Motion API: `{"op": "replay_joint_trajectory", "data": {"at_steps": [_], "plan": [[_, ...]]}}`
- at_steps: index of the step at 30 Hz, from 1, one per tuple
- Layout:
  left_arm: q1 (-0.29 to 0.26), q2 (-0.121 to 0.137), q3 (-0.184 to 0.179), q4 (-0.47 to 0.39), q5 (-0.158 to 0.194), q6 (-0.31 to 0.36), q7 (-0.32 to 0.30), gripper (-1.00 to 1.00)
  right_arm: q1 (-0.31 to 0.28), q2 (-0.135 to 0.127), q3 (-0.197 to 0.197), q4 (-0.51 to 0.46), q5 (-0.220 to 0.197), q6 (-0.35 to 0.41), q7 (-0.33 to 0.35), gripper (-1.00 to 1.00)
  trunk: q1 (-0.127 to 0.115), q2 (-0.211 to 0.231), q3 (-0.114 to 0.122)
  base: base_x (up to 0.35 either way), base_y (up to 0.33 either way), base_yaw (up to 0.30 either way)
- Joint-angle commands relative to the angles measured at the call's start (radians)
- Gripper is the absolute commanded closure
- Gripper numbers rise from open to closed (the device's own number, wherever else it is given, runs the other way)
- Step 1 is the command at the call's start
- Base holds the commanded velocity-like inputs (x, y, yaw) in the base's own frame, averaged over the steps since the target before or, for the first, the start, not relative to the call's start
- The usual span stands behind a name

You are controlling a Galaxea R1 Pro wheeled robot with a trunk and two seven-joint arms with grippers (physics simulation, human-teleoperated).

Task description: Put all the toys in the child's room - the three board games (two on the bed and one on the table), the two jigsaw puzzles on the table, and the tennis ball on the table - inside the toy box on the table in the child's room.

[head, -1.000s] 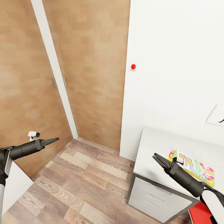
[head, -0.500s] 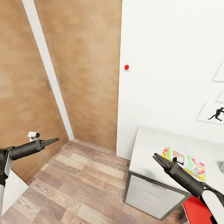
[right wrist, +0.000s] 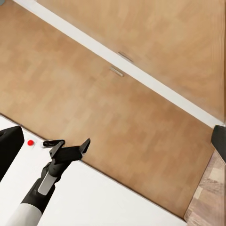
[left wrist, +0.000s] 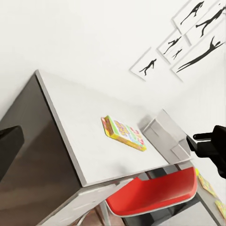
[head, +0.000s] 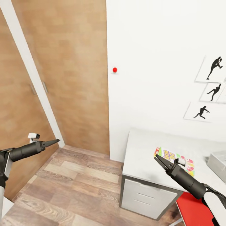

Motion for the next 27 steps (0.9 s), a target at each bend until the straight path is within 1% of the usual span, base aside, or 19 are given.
{"op": "replay_joint_trajectory", "data": {"at_steps": [1, 7, 10, 21, 27], "plan": [[-0.001, 0.000, 0.001, 0.000, -0.001, 0.011, -0.005, -1.00, -0.001, 0.000, 0.000, 0.000, -0.005, 0.007, 0.000, -1.00, 0.001, -0.002, -0.001, 0.229, 0.129, -0.227], [-0.001, 0.000, 0.002, 0.000, -0.001, 0.011, -0.005, -1.00, -0.001, 0.001, 0.000, 0.000, -0.005, 0.007, 0.000, -1.00, 0.001, -0.002, 0.005, 0.238, 0.093, -0.227], [-0.001, 0.000, 0.002, 0.000, -0.001, 0.011, -0.005, -1.00, -0.001, 0.001, 0.000, 0.000, -0.005, 0.006, 0.000, -1.00, 0.001, -0.002, 0.008, 0.117, 0.019, -0.228], [-0.001, 0.000, 0.002, 0.000, -0.001, 0.011, -0.005, -1.00, -0.001, 0.001, 0.000, 0.000, -0.005, 0.006, 0.000, -1.00, 0.001, -0.002, 0.018, 0.015, 0.004, -0.224], [-0.001, 0.000, 0.004, 0.000, -0.002, 0.011, -0.005, -1.00, -0.001, 0.001, 0.000, 0.000, -0.005, 0.006, 0.000, -1.00, 0.001, -0.002, 0.020, -0.011, 0.144, -0.072]]}}
